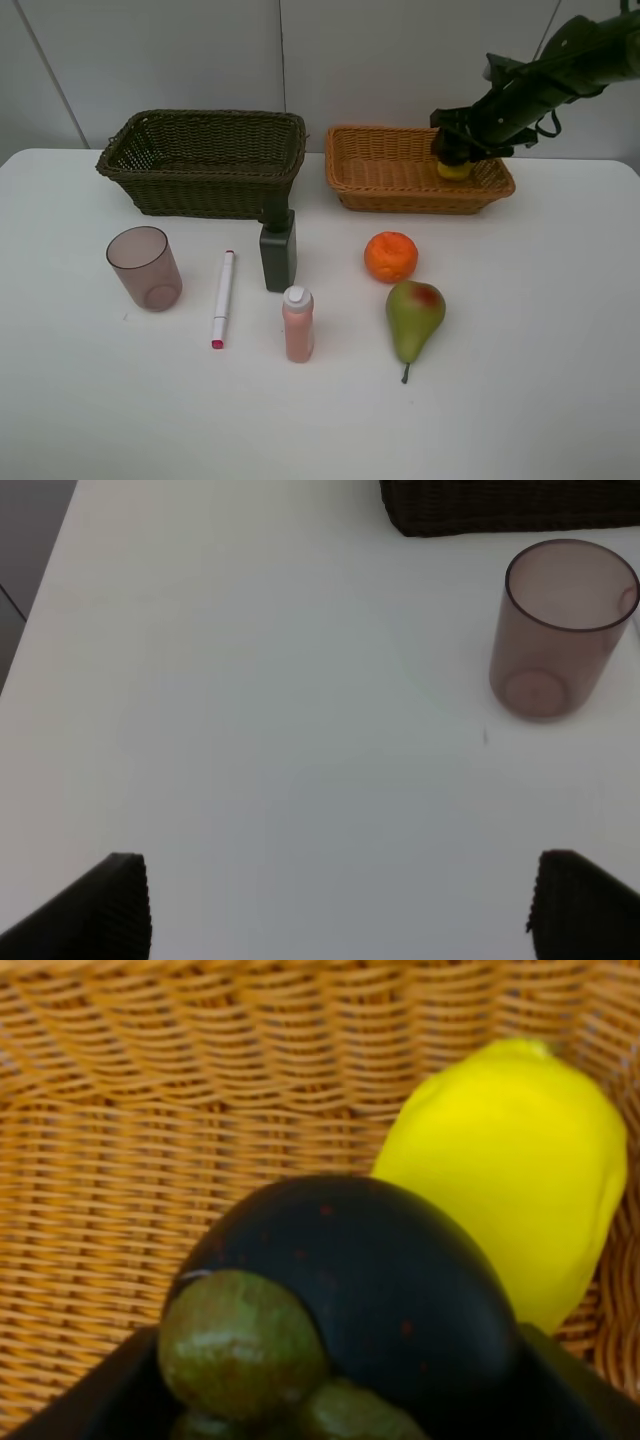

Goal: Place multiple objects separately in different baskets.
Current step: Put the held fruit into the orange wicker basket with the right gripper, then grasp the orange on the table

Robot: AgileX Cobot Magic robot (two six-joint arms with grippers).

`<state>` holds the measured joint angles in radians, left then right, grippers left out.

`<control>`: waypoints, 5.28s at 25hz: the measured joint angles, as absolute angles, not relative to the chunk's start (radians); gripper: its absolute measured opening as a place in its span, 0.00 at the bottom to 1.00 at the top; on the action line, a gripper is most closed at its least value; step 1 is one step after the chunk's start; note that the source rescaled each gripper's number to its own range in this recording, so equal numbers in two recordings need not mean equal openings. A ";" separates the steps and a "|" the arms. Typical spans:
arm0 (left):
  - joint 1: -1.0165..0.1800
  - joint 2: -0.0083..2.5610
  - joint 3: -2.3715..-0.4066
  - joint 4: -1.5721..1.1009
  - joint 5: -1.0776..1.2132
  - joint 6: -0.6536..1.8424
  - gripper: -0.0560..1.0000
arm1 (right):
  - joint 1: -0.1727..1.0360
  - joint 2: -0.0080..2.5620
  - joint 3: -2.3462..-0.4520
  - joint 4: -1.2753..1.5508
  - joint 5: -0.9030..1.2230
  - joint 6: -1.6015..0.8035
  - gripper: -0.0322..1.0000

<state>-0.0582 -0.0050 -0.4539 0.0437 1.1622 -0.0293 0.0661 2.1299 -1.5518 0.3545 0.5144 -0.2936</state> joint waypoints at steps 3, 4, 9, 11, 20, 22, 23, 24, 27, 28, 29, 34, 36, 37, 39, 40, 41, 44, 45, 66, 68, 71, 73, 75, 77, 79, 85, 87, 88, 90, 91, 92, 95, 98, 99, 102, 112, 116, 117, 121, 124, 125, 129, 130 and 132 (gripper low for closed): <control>-0.058 -0.005 -0.454 0.044 1.162 -0.029 1.00 | 0.066 2.136 -1.552 0.356 0.507 -0.296 0.22; -0.058 -0.005 -0.454 0.044 1.162 -0.029 1.00 | 0.066 2.136 -1.552 0.356 0.507 -0.296 0.22; -0.058 -0.005 -0.454 0.044 1.162 -0.029 1.00 | 0.076 2.137 -1.552 0.356 0.496 -0.296 0.22; -0.058 -0.005 -0.454 0.044 1.162 -0.029 1.00 | 0.091 2.137 -1.552 0.356 0.497 -0.296 0.22; -0.058 -0.005 -0.454 0.044 1.162 -0.029 1.00 | 0.154 2.137 -1.552 0.307 0.499 -0.300 0.77; -0.058 -0.005 -0.454 0.044 1.162 -0.029 1.00 | 0.156 2.137 -1.552 0.298 0.500 -0.300 0.85; -0.058 -0.005 -0.454 0.044 1.162 -0.029 1.00 | 0.156 2.137 -1.552 0.294 0.500 -0.300 0.87; -0.058 -0.005 -0.454 0.044 1.162 -0.029 1.00 | 0.156 2.137 -1.552 0.290 0.500 -0.300 0.88; -0.058 -0.005 -0.454 0.044 1.162 -0.029 1.00 | 0.156 2.137 -1.552 0.284 0.500 -0.300 0.90; -0.058 -0.005 -0.454 0.044 1.162 -0.029 1.00 | 0.156 2.137 -1.552 0.284 0.500 -0.300 0.90; -0.058 -0.005 -0.454 0.044 1.162 -0.029 1.00 | 0.156 2.137 -1.552 0.284 0.500 -0.300 0.90; -0.058 -0.005 -0.454 0.044 1.162 -0.029 1.00 | 0.156 2.134 -1.552 0.284 0.507 -0.300 0.90; -0.058 -0.005 -0.454 0.044 1.162 -0.029 1.00 | 0.156 2.123 -1.552 0.283 0.528 -0.300 0.90; -0.058 -0.005 -0.454 0.044 1.162 -0.029 1.00 | 0.156 2.116 -1.552 0.283 0.542 -0.300 0.90; -0.058 -0.005 -0.454 0.044 1.162 -0.029 1.00 | 0.156 2.093 -1.552 0.283 0.577 -0.297 0.90; -0.058 -0.005 -0.454 0.044 1.162 -0.029 1.00 | 0.156 2.078 -1.553 0.284 0.596 -0.292 0.90; -0.058 -0.005 -0.454 0.044 1.162 -0.029 1.00 | 0.156 2.066 -1.553 0.284 0.621 -0.285 0.90; -0.058 -0.005 -0.454 0.044 1.162 -0.029 1.00 | 0.156 2.013 -1.553 0.283 0.695 -0.257 0.90; -0.058 -0.005 -0.454 0.044 1.162 -0.029 1.00 | 0.156 1.997 -1.555 0.283 0.726 -0.243 0.90; -0.058 -0.005 -0.454 0.044 1.162 -0.029 1.00 | 0.388 1.920 -1.556 0.095 1.011 -0.065 0.86; -0.058 -0.005 -0.454 0.044 1.162 -0.029 1.00 | 0.396 1.938 -1.553 0.092 1.010 -0.059 0.86; -0.058 -0.005 -0.454 0.044 1.162 -0.029 1.00 | 0.401 1.965 -1.525 0.090 0.993 -0.058 0.86; -0.058 -0.005 -0.454 0.044 1.162 -0.029 1.00 | 0.401 1.976 -1.489 0.087 0.964 -0.057 0.86; -0.058 -0.005 -0.454 0.044 1.162 -0.029 1.00 | 0.401 1.980 -1.456 0.084 0.934 -0.056 0.86; -0.058 -0.005 -0.454 0.044 1.162 -0.029 1.00 | 0.401 1.980 -1.423 0.083 0.900 -0.056 0.86; -0.058 -0.005 -0.454 0.044 1.162 -0.029 1.00 | 0.401 1.980 -1.391 0.083 0.863 -0.056 0.86; -0.058 -0.005 -0.454 0.044 1.162 -0.029 1.00 | 0.401 1.982 -1.326 0.085 0.771 -0.056 0.86; -0.058 -0.005 -0.454 0.044 1.162 -0.029 1.00 | 0.401 1.993 -1.323 0.089 0.756 -0.056 0.86; -0.058 -0.005 -0.454 0.044 1.162 -0.029 1.00 | 0.401 2.001 -1.323 0.092 0.749 -0.056 0.86; -0.058 -0.005 -0.454 0.044 1.162 -0.029 1.00 | 0.401 2.023 -1.323 0.096 0.740 -0.056 0.86; -0.058 -0.005 -0.454 0.044 1.162 -0.029 1.00 | 0.401 2.033 -1.323 0.098 0.738 -0.056 0.86; -0.058 -0.005 -0.454 0.044 1.162 -0.029 1.00 | 0.401 2.047 -1.323 0.099 0.738 -0.056 0.86; -0.058 -0.005 -0.454 0.044 1.162 -0.029 1.00 | 0.403 2.079 -1.323 0.102 0.737 -0.056 0.86; -0.058 -0.005 -0.454 0.044 1.162 -0.029 1.00 | 0.403 2.092 -1.323 0.102 0.737 -0.056 0.86; -0.058 -0.005 -0.454 0.044 1.162 -0.029 1.00 | 0.403 2.092 -1.323 0.102 0.737 -0.056 0.86; -0.058 -0.005 -0.454 0.044 1.162 -0.029 1.00 | 0.403 2.092 -1.323 0.102 0.737 -0.056 0.86; -0.058 -0.005 -0.454 0.044 1.162 -0.029 1.00 | 0.403 2.092 -1.323 0.114 0.739 -0.059 0.43; -0.058 -0.005 -0.454 0.044 1.162 -0.029 1.00 | 0.403 2.092 -1.323 0.114 0.739 -0.059 0.43; -0.058 -0.005 -0.454 0.044 1.162 -0.029 1.00 | 0.403 2.092 -1.323 0.114 0.739 -0.059 0.43; -0.058 -0.005 -0.454 0.044 1.162 -0.029 1.00 | 0.403 2.092 -1.323 0.115 0.739 -0.059 0.43; -0.058 -0.005 -0.454 0.044 1.162 -0.029 1.00 | 0.403 2.092 -1.323 0.115 0.741 -0.059 0.43; -0.058 -0.005 -0.454 0.044 1.162 -0.029 1.00 | 0.403 2.092 -1.323 0.116 0.743 -0.059 0.43; -0.058 -0.005 -0.454 0.044 1.162 -0.029 1.00 | 0.403 2.092 -1.332 0.118 0.787 -0.059 0.43; -0.058 -0.005 -0.454 0.044 1.162 -0.029 1.00 | 0.403 2.092 -1.340 0.118 0.809 -0.059 0.43; -0.058 -0.005 -0.454 0.044 1.162 -0.029 1.00 | 0.403 2.092 -1.365 0.118 0.855 -0.059 0.43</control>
